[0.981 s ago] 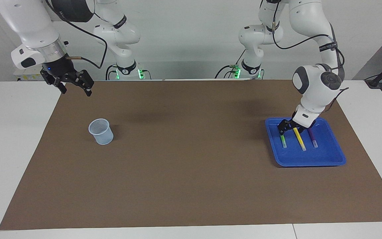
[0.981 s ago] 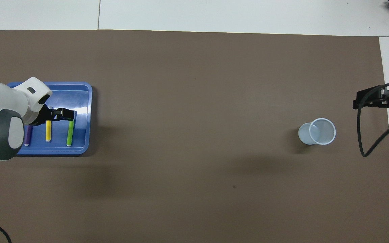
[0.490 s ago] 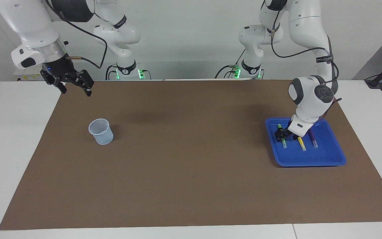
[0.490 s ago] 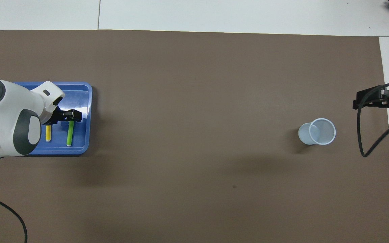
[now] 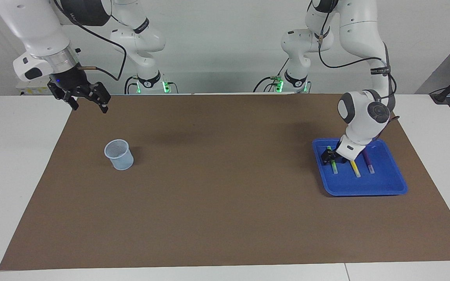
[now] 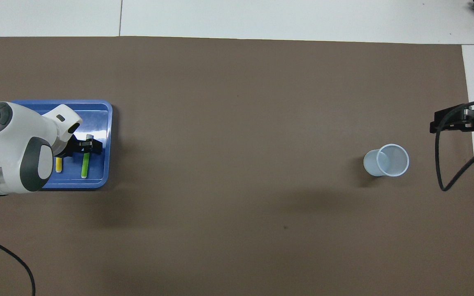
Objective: Transfer and insert pens with both arms
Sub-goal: 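Lower the left gripper onto the green pen in the tray and grasp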
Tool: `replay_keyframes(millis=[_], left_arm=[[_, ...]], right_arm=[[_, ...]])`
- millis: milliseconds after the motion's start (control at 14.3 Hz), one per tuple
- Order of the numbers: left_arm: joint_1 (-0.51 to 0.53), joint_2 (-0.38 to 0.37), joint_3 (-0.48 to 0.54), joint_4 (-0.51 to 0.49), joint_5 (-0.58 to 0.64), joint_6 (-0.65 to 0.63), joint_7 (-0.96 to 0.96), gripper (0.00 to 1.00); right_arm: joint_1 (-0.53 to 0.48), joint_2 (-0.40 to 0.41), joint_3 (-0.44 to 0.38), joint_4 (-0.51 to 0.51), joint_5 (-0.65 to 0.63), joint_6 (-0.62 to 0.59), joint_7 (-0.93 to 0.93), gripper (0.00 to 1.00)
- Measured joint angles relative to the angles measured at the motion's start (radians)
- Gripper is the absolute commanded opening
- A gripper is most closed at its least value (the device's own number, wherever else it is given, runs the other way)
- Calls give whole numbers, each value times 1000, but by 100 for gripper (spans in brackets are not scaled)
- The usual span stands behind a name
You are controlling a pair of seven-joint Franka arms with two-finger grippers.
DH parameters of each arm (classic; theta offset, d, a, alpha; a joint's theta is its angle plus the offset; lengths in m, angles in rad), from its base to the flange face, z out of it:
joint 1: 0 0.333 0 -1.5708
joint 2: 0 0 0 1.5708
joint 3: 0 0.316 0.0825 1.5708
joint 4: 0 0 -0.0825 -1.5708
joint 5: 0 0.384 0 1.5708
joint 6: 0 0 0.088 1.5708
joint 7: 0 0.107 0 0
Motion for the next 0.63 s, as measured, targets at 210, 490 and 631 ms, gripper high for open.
replay_keyframes(millis=[210,490,631], left_arm=[[-1,-4,-4,1,-2,0,0,48],[-1,-11,-4,3,-3,0,0,8],[-3,-12,-7,3,-9,1,0,0]], right_arm=[[0,0,0,0,0,0,0,100],[0,0,0,0,0,0,0,100],[0,0,0,0,0,0,0,100]])
